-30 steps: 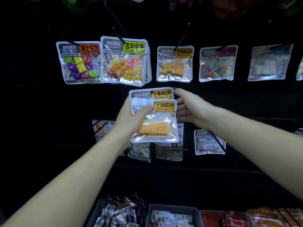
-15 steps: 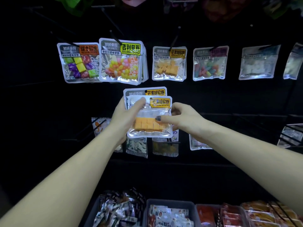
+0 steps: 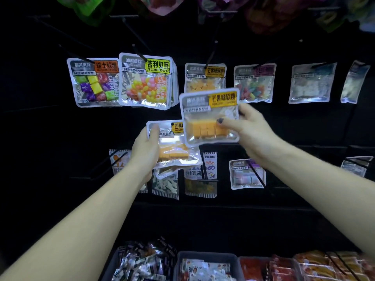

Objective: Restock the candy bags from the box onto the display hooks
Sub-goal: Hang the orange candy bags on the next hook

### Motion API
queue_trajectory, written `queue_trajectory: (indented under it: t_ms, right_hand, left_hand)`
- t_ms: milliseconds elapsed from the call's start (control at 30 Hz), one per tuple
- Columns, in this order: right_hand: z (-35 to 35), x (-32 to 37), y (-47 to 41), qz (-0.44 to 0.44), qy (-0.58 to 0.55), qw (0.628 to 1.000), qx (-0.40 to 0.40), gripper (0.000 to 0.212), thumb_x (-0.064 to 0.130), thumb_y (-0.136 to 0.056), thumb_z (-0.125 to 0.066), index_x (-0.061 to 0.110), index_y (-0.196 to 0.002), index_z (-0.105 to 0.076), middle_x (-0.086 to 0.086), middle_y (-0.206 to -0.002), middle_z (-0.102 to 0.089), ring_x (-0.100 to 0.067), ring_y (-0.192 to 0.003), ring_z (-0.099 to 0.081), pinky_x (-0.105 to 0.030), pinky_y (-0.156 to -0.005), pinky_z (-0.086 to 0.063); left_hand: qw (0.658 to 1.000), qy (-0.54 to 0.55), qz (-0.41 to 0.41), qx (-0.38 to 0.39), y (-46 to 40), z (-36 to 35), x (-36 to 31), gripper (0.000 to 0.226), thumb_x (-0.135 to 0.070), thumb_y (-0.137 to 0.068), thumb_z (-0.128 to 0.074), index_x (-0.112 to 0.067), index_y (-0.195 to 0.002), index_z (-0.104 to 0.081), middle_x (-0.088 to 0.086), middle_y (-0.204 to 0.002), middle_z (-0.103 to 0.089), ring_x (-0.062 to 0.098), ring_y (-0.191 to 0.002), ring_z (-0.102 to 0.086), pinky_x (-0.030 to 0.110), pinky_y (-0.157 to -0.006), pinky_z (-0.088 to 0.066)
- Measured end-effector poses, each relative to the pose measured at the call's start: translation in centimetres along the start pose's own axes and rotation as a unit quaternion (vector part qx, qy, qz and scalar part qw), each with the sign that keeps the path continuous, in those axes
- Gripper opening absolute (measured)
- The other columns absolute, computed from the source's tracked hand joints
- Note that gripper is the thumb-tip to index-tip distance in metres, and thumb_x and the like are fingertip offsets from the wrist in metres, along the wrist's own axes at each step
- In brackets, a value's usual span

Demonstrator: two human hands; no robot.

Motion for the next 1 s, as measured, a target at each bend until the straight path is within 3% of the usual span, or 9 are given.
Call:
queue_trajectory:
  t_ms: [100, 200, 333, 433, 533, 633, 733, 867, 1000]
  right_hand:
    - [0.5, 2.9, -0.9, 0.046, -0.035, 0.998, -0.003, 0.030, 0.012, -0.084, -0.074, 0.010, -0.113, -0.065, -0.015, -0.115, -0.075, -0.037, -0.115, -0.070, -0.059, -0.111, -0.047]
    - [0.4, 5.0, -1.9, 0.077, -0.053, 0.996, -0.018, 0.022, 0.009, -0.085, -0.074, 0.016, -0.105, -0.066, -0.006, -0.107, -0.077, -0.033, -0.113, -0.072, -0.058, -0.110, -0.049]
    - [-0.2, 6.6, -3.1, 0.090, -0.050, 0.995, -0.018, 0.031, 0.015, -0.079, -0.077, 0.013, -0.108, -0.067, -0.010, -0.113, -0.077, -0.032, -0.114, -0.071, -0.058, -0.110, -0.048]
    - [-0.6, 6.8, -3.5, 0.088, -0.055, 0.995, -0.012, 0.030, 0.014, -0.080, -0.077, 0.014, -0.109, -0.067, -0.009, -0.114, -0.077, -0.031, -0.115, -0.071, -0.060, -0.112, -0.045]
    - [-0.3, 7.1, -3.6, 0.086, -0.061, 0.994, -0.024, 0.031, 0.015, -0.078, -0.077, 0.014, -0.108, -0.066, -0.017, -0.121, -0.073, -0.036, -0.118, -0.069, -0.061, -0.113, -0.044]
    - [0.2, 7.3, -3.6, 0.077, -0.060, 0.994, -0.043, 0.031, 0.015, -0.076, -0.077, 0.015, -0.105, -0.068, -0.017, -0.120, -0.073, -0.036, -0.116, -0.070, -0.060, -0.109, -0.048]
    - [0.2, 6.5, -3.9, 0.048, -0.050, 0.997, -0.035, 0.032, 0.012, -0.082, -0.076, 0.009, -0.114, -0.068, -0.012, -0.118, -0.076, -0.032, -0.114, -0.072, -0.059, -0.108, -0.050]
    - [0.0, 5.2, -5.2, 0.005, -0.053, 0.998, -0.036, 0.025, 0.008, -0.087, -0.074, 0.008, -0.112, -0.070, -0.014, -0.120, -0.076, -0.035, -0.116, -0.071, -0.061, -0.106, -0.051]
    - [-0.8, 3.1, -7.3, -0.054, -0.058, 0.995, -0.060, 0.056, 0.024, -0.072, -0.081, 0.002, -0.122, -0.068, -0.014, -0.125, -0.073, -0.033, -0.120, -0.067, -0.058, -0.108, -0.050]
  left_hand:
    - [1.000, -0.020, -0.002, 0.002, -0.2, -0.1, 0.1, 0.048, -0.048, -0.112, -0.032, -0.028, -0.153, -0.044, -0.017, -0.125, -0.048, 0.006, -0.112, -0.049, 0.033, -0.094, -0.035]
    - [1.000, -0.027, 0.002, 0.000, -0.3, 0.0, 0.3, 0.028, -0.045, -0.112, -0.032, -0.033, -0.129, -0.051, -0.023, -0.104, -0.055, -0.007, -0.093, -0.052, 0.023, -0.082, -0.038]
    - [0.999, -0.036, -0.009, 0.017, 0.1, -0.4, -0.1, 0.040, -0.045, -0.112, -0.032, -0.032, -0.148, -0.047, -0.023, -0.113, -0.049, -0.002, -0.102, -0.048, 0.021, -0.090, -0.037]
    - [0.999, -0.048, -0.005, 0.014, 0.4, -0.3, -0.2, 0.018, -0.042, -0.113, -0.033, -0.042, -0.125, -0.046, -0.032, -0.092, -0.046, -0.019, -0.070, -0.050, 0.006, -0.064, -0.038]
    - [0.999, -0.046, -0.008, 0.017, 0.3, -0.4, -0.1, 0.027, -0.043, -0.113, -0.033, -0.036, -0.132, -0.052, -0.032, -0.092, -0.049, -0.016, -0.078, -0.046, 0.014, -0.068, -0.036]
    - [0.999, -0.045, -0.001, 0.012, 0.2, -0.2, 0.0, 0.017, -0.042, -0.113, -0.033, -0.040, -0.123, -0.047, -0.032, -0.091, -0.046, -0.016, -0.076, -0.044, 0.008, -0.065, -0.032]
    - [0.999, -0.046, -0.009, 0.024, 0.3, -0.5, -0.2, 0.024, -0.042, -0.113, -0.033, -0.037, -0.130, -0.050, -0.034, -0.089, -0.044, -0.020, -0.070, -0.045, 0.004, -0.061, -0.031]
    - [0.998, -0.050, -0.009, 0.031, 0.4, -0.6, -0.4, 0.017, -0.041, -0.113, -0.033, -0.045, -0.103, -0.045, -0.034, -0.088, -0.046, -0.029, -0.061, -0.049, 0.000, -0.053, -0.035]
    - [0.998, -0.054, -0.016, 0.026, 0.1, -0.6, -0.3, 0.029, -0.044, -0.112, -0.034, -0.053, -0.089, -0.048, -0.032, -0.089, -0.055, -0.017, -0.079, -0.055, 0.007, -0.064, -0.037]
Point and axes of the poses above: each hand's wrist, its own y-axis away from the middle knuckle, its own z-axis out of the back of the hand, x = y × z, the point moved 8 cm from there along -y, towards the middle knuckle
